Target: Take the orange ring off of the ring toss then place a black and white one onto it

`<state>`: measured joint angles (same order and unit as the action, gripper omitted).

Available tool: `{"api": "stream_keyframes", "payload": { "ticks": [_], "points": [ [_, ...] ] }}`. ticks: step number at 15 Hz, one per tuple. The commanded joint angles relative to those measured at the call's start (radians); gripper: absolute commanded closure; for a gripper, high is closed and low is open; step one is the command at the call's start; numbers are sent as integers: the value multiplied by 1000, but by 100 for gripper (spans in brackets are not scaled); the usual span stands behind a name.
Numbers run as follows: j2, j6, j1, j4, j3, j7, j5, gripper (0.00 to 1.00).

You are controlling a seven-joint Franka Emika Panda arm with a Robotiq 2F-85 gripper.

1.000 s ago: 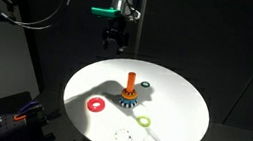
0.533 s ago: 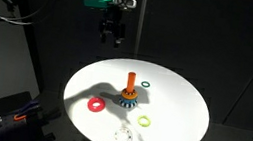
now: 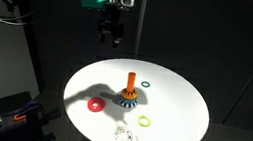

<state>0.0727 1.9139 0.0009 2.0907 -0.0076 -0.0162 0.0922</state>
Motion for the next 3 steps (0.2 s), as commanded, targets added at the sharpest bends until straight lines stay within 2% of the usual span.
{"api": "stream_keyframes", "payload": {
  "ticks": [1, 3],
  "points": [
    [-1, -2, -2, -1, 2, 0, 0, 0],
    [-1, -2, -2, -1, 2, 0, 0, 0]
  ]
}}
